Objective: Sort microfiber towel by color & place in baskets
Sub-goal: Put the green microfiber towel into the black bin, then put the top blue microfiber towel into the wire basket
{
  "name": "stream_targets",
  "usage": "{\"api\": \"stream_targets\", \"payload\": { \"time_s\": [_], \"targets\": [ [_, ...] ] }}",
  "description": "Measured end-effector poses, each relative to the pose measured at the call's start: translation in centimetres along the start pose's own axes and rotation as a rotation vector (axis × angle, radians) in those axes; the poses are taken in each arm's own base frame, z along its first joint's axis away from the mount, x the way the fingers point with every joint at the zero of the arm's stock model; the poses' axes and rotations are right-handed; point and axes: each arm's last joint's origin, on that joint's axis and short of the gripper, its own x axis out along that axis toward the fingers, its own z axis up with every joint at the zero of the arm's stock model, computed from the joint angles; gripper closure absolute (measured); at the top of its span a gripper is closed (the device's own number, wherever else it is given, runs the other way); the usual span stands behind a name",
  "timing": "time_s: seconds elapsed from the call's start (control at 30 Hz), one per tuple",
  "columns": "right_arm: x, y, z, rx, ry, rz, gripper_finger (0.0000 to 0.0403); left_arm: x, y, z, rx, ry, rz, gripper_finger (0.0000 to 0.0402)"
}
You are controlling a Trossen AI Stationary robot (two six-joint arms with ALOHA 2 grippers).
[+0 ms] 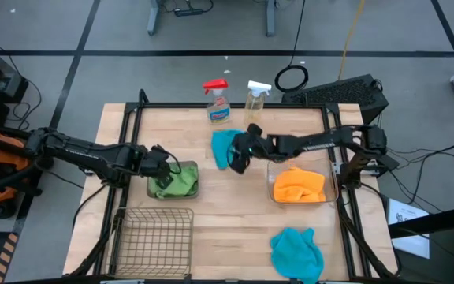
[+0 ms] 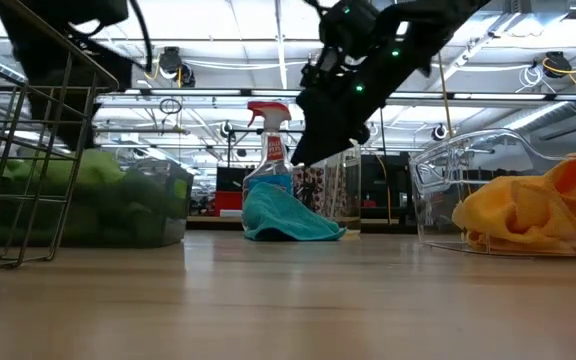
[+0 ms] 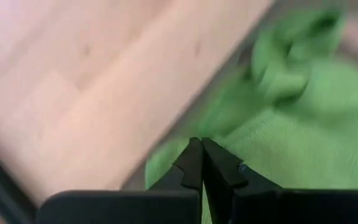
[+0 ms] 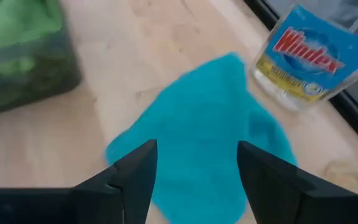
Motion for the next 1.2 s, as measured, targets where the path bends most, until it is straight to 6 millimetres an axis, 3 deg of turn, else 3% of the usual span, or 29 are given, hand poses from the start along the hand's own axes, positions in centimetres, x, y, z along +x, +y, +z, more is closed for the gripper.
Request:
{"api": "stream_targets", "payload": {
  "time_s": [0.13,0.27,0.43,0.63,0.93,1.2],
  "targets": [
    [1.6,-2.3,1.2,-0.043,0.053,0.018,0.0168,-0.2,-0.8,0.8,0.013,-0.144,-0.018,0.0394],
    [3.8,-3.7,1.1,-0.054,0.096,0.064,0.0135,-0.5,-1.5,1.3,-0.006,-0.248,-0.04,0.0394],
    [5.8,-4.4,1.2,-0.034,0.118,0.05,0.0111,-1.0,-2.4,1.2,-0.008,-0.343,-0.066,0.0394],
    [7.4,-4.6,1.6,-0.026,0.145,0.039,0.0116,-0.5,-3.2,0.5,-0.001,-0.413,-0.104,0.0394],
    [8.1,-4.8,1.0,-0.031,0.195,0.035,0.0157,1.1,-4.2,-1.3,0.048,-0.418,-0.152,0.0394],
    [8.1,-4.8,0.9,-0.014,0.206,0.034,0.0262,1.0,-4.5,-1.4,0.066,-0.433,-0.175,0.0394]
  ]
}}
